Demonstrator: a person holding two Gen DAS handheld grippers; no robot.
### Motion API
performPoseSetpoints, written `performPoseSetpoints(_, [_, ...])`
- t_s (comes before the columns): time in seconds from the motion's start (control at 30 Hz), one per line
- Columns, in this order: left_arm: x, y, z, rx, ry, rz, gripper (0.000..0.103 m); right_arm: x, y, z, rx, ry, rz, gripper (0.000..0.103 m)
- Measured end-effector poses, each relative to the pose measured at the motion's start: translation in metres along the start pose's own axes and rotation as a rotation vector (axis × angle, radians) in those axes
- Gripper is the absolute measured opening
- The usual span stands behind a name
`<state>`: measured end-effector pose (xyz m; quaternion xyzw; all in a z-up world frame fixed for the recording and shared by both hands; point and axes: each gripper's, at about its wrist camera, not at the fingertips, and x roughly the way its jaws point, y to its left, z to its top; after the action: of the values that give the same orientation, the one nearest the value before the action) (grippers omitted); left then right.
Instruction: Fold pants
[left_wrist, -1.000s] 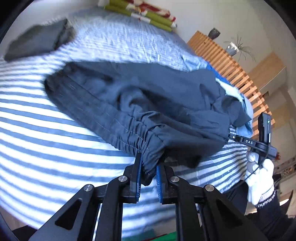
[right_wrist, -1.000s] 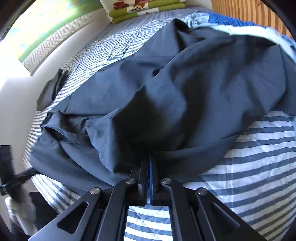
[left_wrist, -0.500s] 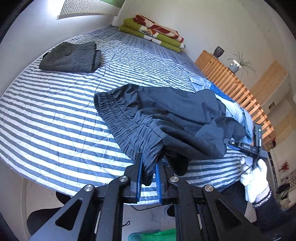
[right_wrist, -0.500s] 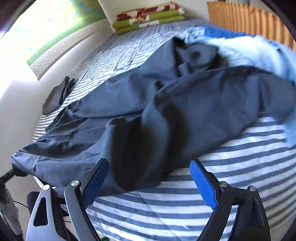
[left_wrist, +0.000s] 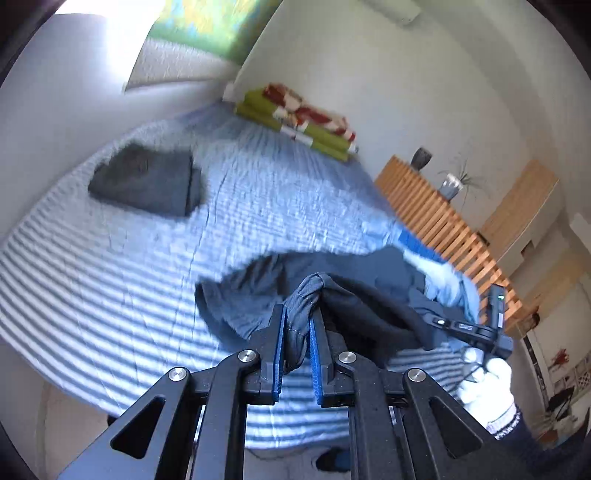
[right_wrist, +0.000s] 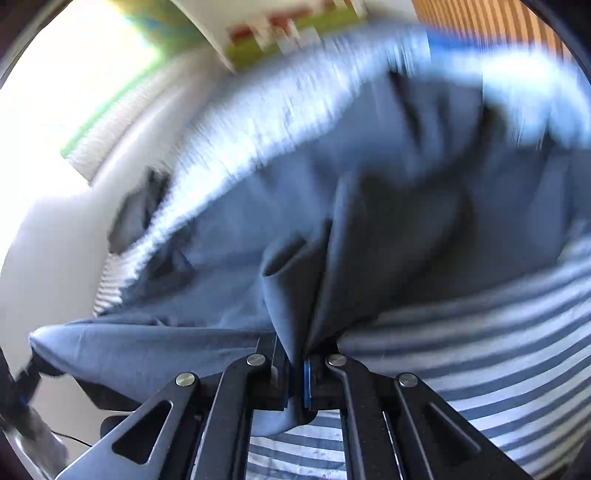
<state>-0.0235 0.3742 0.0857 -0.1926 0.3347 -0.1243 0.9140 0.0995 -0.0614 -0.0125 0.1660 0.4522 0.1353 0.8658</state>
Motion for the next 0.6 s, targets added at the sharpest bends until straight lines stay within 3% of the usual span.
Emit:
performPoseSetpoints(0.1, [-0.045, -0.022, 0.028, 0.042, -0.119, -0.059, 0.012, -0.078, 0.039, 0.022, -0.088, -0.168, 0.015, 0.004])
performPoseSetpoints(0.2, [-0.094, -0.034, 0.05, 0.056, -0.229, -0.144, 0.012, -0.134, 0.071, 0.032, -0.144, -0.276, 0.038, 0.004])
performPoseSetpoints(0.33, [-0.124, -0.035, 0.074, 0.106, -0.291, -0.116, 0.012, -0.174, 0.105, 0.043, -0.225, -0.361, 0.053, 0.004])
performPoseSetpoints(0.43, [-0.096, -0.019, 0.093, 0.078, -0.229, -0.08, 0.012, -0.163, 0.125, 0.064, -0.257, -0.375, 0.025, 0.004])
performPoseSetpoints(0.53, [-0.031, 0.016, 0.113, 0.029, -0.13, 0.001, 0.012, -0.102, 0.138, 0.103, -0.249, -0.29, 0.0, 0.003])
performPoseSetpoints(0.6, [0.023, 0.043, 0.133, -0.018, -0.072, 0.052, 0.012, -0.053, 0.144, 0.132, -0.273, -0.253, -0.073, 0.003])
